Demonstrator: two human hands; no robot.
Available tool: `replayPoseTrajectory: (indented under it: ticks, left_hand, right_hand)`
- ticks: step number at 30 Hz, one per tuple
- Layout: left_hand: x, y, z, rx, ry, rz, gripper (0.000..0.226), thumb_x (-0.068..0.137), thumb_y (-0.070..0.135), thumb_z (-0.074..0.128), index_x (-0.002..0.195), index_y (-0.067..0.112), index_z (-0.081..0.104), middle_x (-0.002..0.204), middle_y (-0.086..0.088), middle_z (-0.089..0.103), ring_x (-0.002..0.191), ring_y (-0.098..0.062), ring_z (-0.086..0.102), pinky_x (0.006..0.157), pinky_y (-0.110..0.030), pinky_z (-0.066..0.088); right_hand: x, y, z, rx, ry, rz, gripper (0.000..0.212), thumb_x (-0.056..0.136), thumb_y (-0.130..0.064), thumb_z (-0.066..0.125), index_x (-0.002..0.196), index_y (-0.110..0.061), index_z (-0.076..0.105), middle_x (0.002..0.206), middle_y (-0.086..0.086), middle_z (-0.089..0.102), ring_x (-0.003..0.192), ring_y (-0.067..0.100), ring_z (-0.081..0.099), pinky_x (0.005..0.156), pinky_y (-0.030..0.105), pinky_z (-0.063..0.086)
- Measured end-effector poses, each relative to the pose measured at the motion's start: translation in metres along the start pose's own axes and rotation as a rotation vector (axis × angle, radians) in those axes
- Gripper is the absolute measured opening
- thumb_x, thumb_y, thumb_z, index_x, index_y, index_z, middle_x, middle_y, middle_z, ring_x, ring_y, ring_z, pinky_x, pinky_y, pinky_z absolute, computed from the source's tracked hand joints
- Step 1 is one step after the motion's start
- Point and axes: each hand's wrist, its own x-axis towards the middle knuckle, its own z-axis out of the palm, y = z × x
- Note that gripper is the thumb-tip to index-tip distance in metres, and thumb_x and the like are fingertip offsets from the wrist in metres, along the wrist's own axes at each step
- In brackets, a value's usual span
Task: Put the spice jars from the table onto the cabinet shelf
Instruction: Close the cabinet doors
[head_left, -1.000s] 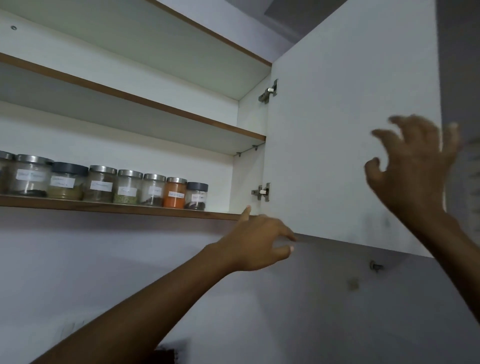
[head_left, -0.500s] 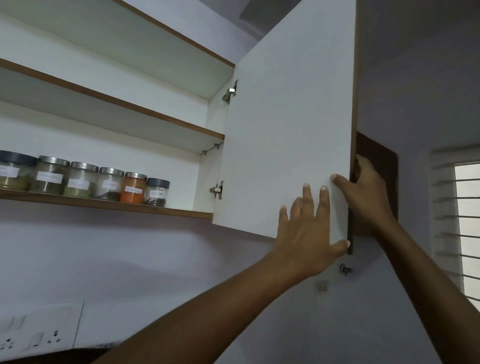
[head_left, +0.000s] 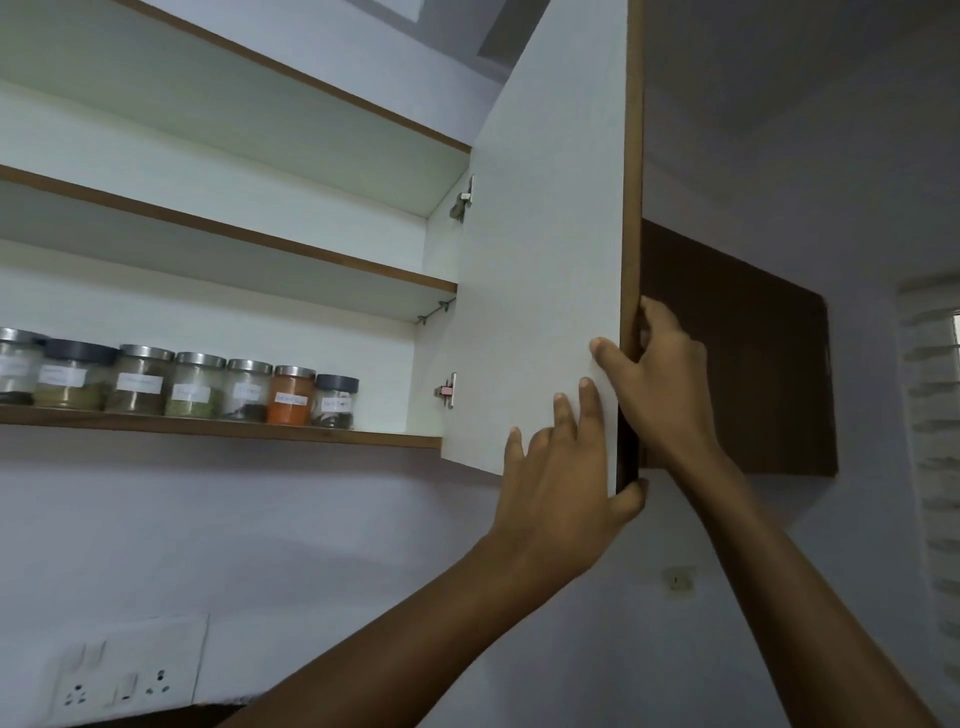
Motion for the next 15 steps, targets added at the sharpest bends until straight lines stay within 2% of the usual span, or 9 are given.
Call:
replayPoseTrajectory:
  ticks: [3,6,9,11,12,13,15]
  left_hand:
    - [-0.014,-0.013,-0.022,-0.012,0.042,0.032,0.083,0.09,0.054,0.046,0.15,0.023,-0.003,0.155,-0.004,0.025,0.136,-0.026,0.037,0.116,-0.049,0.019]
    - [-0.028,-0.03,-0.045,-0.051,0.146,0.096,0.076,0.089,0.049,0.052,0.148,0.021,0.012,0.125,-0.002,0.057,0.105,-0.019,0.06,0.101,-0.038,0.044]
    - [-0.04,-0.048,-0.062,-0.101,0.191,0.124,0.064,0.088,0.044,0.056,0.141,0.021,0.029,0.103,0.004,0.063,0.083,-0.011,0.061,0.079,-0.02,0.048]
    - [-0.047,-0.061,-0.073,-0.136,0.187,0.121,0.058,0.086,0.043,0.061,0.135,0.024,0.037,0.086,0.012,0.06,0.064,-0.005,0.055,0.061,-0.005,0.04]
    - [-0.05,-0.069,-0.079,-0.147,0.189,0.113,0.056,0.084,0.042,0.062,0.132,0.025,0.04,0.082,0.014,0.058,0.057,-0.003,0.051,0.054,-0.003,0.038]
    - [-0.053,-0.076,-0.084,-0.159,0.197,0.103,0.054,0.083,0.041,0.064,0.13,0.026,0.043,0.082,0.015,0.06,0.054,-0.001,0.05,0.051,-0.002,0.039]
    - [-0.062,-0.094,-0.093,-0.174,0.221,0.079,0.052,0.08,0.04,0.066,0.127,0.028,0.047,0.088,0.015,0.064,0.06,0.001,0.053,0.059,0.001,0.041]
  right_hand:
    - [-0.005,-0.019,0.015,-0.043,0.013,-0.028,0.041,0.091,-0.021,0.058,0.127,-0.007,0.048,0.108,0.007,0.064,0.082,0.011,0.06,0.063,0.007,0.042]
    - [-0.01,-0.043,0.032,-0.093,0.021,-0.06,0.042,0.092,-0.022,0.055,0.13,-0.007,0.046,0.1,0.004,0.064,0.073,0.011,0.06,0.061,0.014,0.046]
    - [-0.017,-0.064,0.049,-0.147,0.043,-0.084,0.044,0.093,-0.023,0.052,0.133,-0.006,0.043,0.098,0.01,0.066,0.072,0.019,0.064,0.066,0.029,0.055]
    - [-0.022,-0.079,0.062,-0.176,0.064,-0.108,0.046,0.094,-0.025,0.051,0.135,-0.006,0.041,0.097,0.011,0.067,0.073,0.02,0.064,0.066,0.03,0.055]
    - [-0.024,-0.086,0.069,-0.187,0.07,-0.121,0.047,0.094,-0.026,0.05,0.136,-0.006,0.04,0.097,0.01,0.067,0.072,0.02,0.064,0.065,0.03,0.054]
    - [-0.027,-0.093,0.076,-0.195,0.072,-0.135,0.049,0.094,-0.027,0.05,0.137,-0.007,0.039,0.096,0.009,0.066,0.072,0.019,0.063,0.064,0.029,0.054]
    - [-0.03,-0.106,0.092,-0.201,0.065,-0.158,0.052,0.094,-0.03,0.049,0.139,-0.009,0.035,0.097,0.008,0.065,0.07,0.015,0.06,0.061,0.024,0.049]
